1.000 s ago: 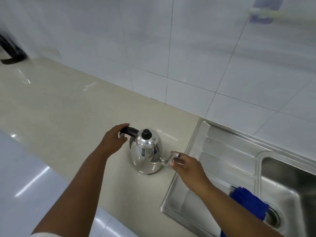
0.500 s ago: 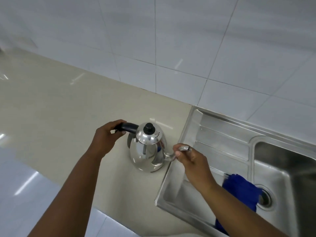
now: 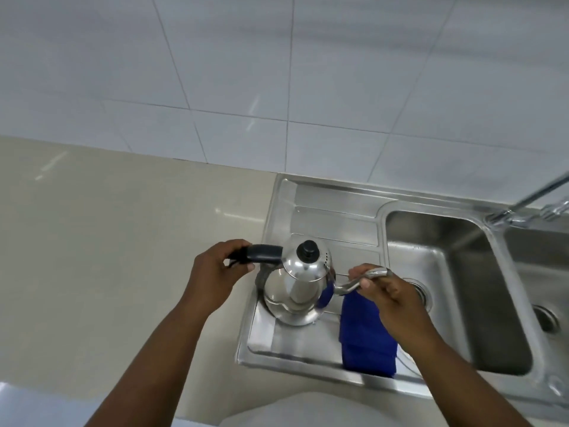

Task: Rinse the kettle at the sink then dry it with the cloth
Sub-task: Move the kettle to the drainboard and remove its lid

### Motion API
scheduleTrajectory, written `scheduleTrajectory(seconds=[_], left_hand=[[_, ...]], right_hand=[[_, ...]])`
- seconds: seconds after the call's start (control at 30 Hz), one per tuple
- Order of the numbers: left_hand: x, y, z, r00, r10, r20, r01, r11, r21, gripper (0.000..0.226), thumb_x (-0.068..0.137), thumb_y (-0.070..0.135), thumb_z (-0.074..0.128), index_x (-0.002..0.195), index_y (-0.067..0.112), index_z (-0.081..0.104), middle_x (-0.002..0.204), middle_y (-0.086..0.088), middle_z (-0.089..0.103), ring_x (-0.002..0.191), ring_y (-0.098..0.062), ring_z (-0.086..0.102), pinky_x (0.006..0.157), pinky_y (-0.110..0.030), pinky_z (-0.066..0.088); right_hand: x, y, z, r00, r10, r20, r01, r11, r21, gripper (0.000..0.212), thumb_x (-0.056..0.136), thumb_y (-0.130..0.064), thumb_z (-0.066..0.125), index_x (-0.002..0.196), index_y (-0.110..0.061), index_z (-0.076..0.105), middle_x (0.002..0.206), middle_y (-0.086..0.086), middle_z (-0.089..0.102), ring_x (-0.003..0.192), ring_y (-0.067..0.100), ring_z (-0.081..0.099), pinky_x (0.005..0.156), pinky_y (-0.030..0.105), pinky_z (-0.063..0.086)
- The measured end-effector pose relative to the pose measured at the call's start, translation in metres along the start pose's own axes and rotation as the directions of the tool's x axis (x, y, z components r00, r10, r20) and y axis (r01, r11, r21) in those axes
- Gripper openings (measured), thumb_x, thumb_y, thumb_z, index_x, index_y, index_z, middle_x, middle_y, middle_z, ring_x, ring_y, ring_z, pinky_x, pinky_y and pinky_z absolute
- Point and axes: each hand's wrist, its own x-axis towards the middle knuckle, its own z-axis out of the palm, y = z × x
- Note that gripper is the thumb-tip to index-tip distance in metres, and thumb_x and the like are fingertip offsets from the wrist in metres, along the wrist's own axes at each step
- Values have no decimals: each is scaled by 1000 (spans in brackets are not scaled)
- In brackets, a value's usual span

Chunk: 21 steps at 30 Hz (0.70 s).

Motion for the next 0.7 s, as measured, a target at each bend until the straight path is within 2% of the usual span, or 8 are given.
scheduleTrajectory(seconds=[0.07,0.13,0.3,0.4,0.47,0.57,0.63,0.7], left_hand=[[-4,-2,13,999,-3,34,3,1000,14,37,75,7,79,103,30,68,99,13,69,94,6,60,77,-1,41],[-9,-3,20,999,-19,48,18,1000,22,37,75,8,79,103,30,68,100,12,69,96,4,60,77,-1,40],[-17,-2,32,998,-18,67,18,1000,11,42,74,4,79,98,36,66,100,8,69,95,3,61,78,-6,46],[-18,-3,33,997,-16,72,15,1000,22,47,74,5,79,95,44,64,99,14,68,96,0,62,83,-19,52],[-17,-4,32,995,-2,95,-4,998,65,49,75,5,78,95,47,62,98,17,68,98,-1,61,87,-22,49],[-15,12,32,988,49,146,-69,989,132,54,74,8,70,107,48,55,111,21,61,109,-1,57,98,-21,41],[-13,30,36,976,106,192,-125,988,90,51,71,17,63,118,39,56,120,17,59,116,-4,54,103,-23,39],[-13,49,47,956,173,238,-191,980,55,49,75,31,64,124,32,57,127,16,56,122,-3,52,104,-25,41]], right_hand=[[-4,12,-11,1000,15,2,-15,1000,-15,25,96,-12,61,107,-29,75,112,-7,76,112,15,69,104,45,52],[-7,21,-17,1000,27,-2,-27,999,-37,24,95,-12,61,109,-26,74,110,-5,76,111,14,69,104,45,52],[-14,29,-24,999,31,-21,-32,998,-53,23,95,-10,60,107,-25,74,107,-15,75,107,3,68,99,25,52],[-15,31,-24,999,17,-30,-19,997,-75,23,96,-11,59,107,-26,73,106,-22,73,105,-1,67,93,22,52],[-14,32,-24,1000,9,-24,-12,995,-101,22,96,-14,60,108,-27,73,106,-25,71,105,-2,66,92,21,49],[-13,35,-26,1000,-8,-17,6,992,-127,22,96,-15,59,109,-27,73,108,-26,70,106,-3,65,97,22,48],[-12,38,-26,1000,-14,-17,12,992,-130,22,96,-15,60,110,-26,73,109,-26,70,107,-3,65,98,23,48],[-11,39,-26,1000,-11,-14,9,991,-136,22,97,-16,60,111,-26,73,109,-27,70,107,-3,65,99,24,49]])
